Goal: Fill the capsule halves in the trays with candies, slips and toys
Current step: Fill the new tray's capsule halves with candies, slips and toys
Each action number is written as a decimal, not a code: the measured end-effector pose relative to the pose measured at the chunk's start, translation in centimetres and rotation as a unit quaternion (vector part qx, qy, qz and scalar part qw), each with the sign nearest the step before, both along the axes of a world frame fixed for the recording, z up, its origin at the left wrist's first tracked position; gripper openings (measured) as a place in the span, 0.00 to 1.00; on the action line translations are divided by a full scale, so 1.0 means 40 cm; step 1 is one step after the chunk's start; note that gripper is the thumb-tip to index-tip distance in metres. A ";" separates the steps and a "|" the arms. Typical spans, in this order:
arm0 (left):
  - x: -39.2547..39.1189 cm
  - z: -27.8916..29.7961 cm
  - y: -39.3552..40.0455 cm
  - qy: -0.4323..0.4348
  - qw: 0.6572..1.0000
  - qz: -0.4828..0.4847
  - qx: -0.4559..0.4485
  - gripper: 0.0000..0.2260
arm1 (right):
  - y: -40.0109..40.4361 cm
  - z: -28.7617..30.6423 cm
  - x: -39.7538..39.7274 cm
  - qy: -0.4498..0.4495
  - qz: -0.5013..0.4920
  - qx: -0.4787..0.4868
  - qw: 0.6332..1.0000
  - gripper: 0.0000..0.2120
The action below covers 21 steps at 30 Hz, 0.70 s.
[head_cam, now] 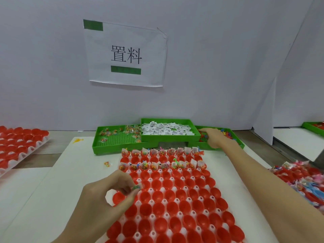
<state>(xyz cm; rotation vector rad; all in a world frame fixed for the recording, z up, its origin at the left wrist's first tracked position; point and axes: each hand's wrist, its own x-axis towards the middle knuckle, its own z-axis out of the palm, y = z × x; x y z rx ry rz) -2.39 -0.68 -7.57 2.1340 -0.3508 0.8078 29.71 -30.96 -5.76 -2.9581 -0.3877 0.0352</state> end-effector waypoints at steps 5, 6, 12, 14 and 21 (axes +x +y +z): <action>0.005 -0.004 0.008 -0.002 1.000 0.020 0.002 0.12 | 0.023 -0.009 0.047 -0.003 0.001 -0.007 1.000 0.28; 0.006 -0.004 0.009 -0.003 1.000 0.024 0.002 0.14 | 0.026 -0.012 0.053 -0.020 -0.009 0.007 1.000 0.24; 0.010 0.001 0.010 -0.033 0.999 0.002 0.013 0.08 | 0.027 -0.025 0.051 -0.071 -0.036 0.034 0.996 0.13; 0.007 0.000 0.008 -0.028 1.000 0.004 0.013 0.08 | 0.019 -0.033 0.044 -0.092 -0.034 0.048 0.994 0.12; 0.003 -0.003 0.005 -0.016 1.000 0.011 0.012 0.12 | -0.001 -0.048 0.023 -0.150 -0.054 0.116 0.980 0.07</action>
